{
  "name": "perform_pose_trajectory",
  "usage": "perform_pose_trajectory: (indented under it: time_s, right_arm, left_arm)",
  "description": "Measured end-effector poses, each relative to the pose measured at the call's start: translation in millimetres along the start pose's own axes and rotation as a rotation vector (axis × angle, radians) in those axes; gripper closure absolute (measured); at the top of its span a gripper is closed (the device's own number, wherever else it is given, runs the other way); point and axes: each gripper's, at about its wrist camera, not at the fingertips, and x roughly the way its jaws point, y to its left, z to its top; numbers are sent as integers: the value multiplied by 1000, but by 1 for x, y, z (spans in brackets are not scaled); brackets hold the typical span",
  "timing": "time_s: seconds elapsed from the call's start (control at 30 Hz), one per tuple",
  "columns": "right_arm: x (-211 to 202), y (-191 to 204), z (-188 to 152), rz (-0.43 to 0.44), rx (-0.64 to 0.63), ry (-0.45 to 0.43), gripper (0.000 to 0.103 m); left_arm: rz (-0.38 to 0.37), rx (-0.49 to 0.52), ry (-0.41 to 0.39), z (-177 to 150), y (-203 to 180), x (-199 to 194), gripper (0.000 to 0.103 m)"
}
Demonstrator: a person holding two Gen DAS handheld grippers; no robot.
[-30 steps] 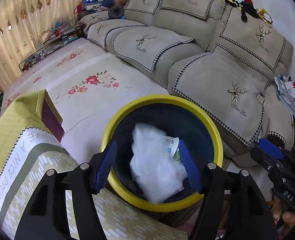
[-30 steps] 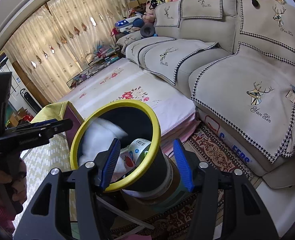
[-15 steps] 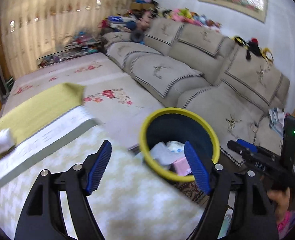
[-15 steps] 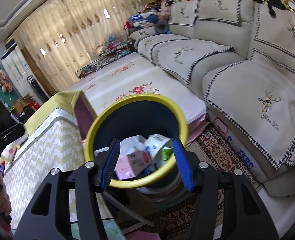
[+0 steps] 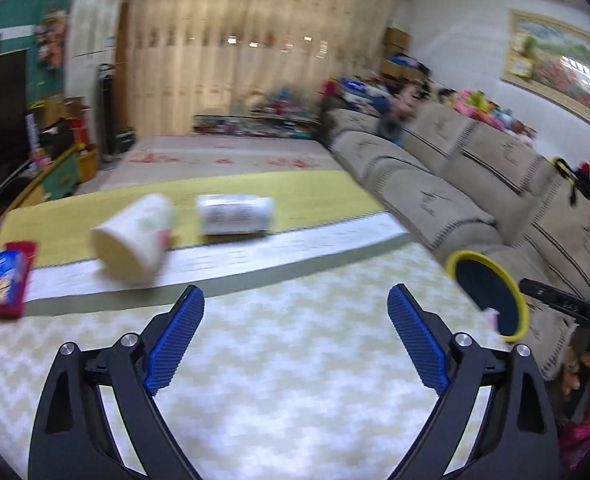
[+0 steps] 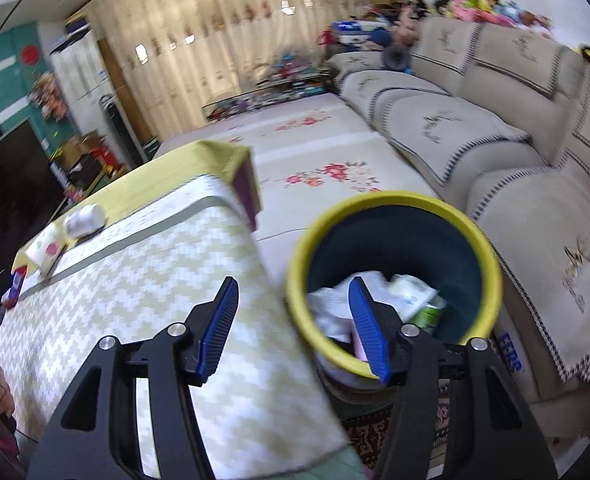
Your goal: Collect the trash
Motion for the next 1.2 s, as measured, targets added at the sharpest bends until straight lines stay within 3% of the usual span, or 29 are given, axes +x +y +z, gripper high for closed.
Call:
perform_pose_trajectory:
  time_s: [0.1, 0.33, 0.53, 0.7, 0.9, 1.2]
  right_arm:
    - [10, 34, 9, 37, -66, 12, 47]
    - [42, 130, 29, 130, -270, 31, 44]
    - [80, 205, 49, 217, -391, 73, 42]
    - [105, 261, 61, 268, -397, 96, 28]
    - [142, 308, 71, 224, -377, 123, 21]
    - [190, 335, 79, 96, -342, 148, 18]
  left_arm:
    - [58, -42, -28, -6, 40, -9, 9]
    - [122, -128, -110, -12, 82, -21, 6]
    - [160, -100, -111, -18, 78, -21, 5]
    - [168, -142, -113, -18, 83, -17, 5]
    - [141, -249, -75, -23, 105, -7, 5]
    - [146, -270, -55, -27, 112, 3, 5]
